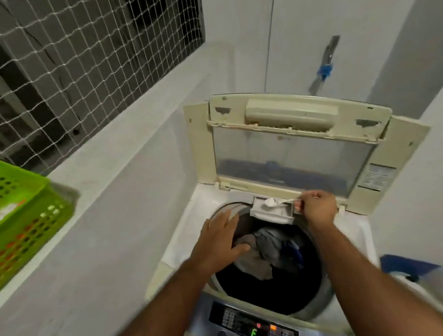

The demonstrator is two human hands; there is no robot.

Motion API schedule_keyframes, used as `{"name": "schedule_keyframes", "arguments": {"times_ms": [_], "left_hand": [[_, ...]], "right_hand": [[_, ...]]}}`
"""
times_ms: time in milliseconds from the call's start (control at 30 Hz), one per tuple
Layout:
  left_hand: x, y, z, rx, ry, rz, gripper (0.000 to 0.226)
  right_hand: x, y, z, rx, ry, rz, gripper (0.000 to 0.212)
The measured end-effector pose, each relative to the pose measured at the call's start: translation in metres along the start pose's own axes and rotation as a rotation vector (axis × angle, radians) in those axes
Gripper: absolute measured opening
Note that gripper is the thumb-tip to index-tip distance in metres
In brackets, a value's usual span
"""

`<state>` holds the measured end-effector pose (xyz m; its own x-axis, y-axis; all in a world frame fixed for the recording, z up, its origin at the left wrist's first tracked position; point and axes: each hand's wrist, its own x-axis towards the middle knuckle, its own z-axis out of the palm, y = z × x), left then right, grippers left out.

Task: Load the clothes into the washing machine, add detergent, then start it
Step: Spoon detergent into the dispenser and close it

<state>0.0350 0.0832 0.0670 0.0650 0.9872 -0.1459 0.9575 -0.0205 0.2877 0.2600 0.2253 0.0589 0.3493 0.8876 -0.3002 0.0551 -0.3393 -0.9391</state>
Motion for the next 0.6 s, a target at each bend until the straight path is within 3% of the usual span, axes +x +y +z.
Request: {"name": "schedule_keyframes", "arguments": {"times_ms": [133,233,467,600], "left_hand": [[0.008,0.003,0.014,0.037,-0.082,-0.020,0.089],[0.010,0.004,0.021,0.039,-0.111,-0.050,0.089],[0.006,-0.002,0.031,0.021,-0.135,-0.128,0.086],[0.000,-0.002,0.034,0.004,-0.146,-0.160,0.085]], "right_hand": [[0.013,0.017,0.003,-0.216,0.052,-0.058,0.019],[0.018,0.022,0.010,-0.410,-0.024,-0.155,0.023],[0.015,0.025,0.015,-0.739,-0.198,-0.584,0.020],[0.007,0.023,0.010,-0.830,-0.293,-0.709,0.034]]}}
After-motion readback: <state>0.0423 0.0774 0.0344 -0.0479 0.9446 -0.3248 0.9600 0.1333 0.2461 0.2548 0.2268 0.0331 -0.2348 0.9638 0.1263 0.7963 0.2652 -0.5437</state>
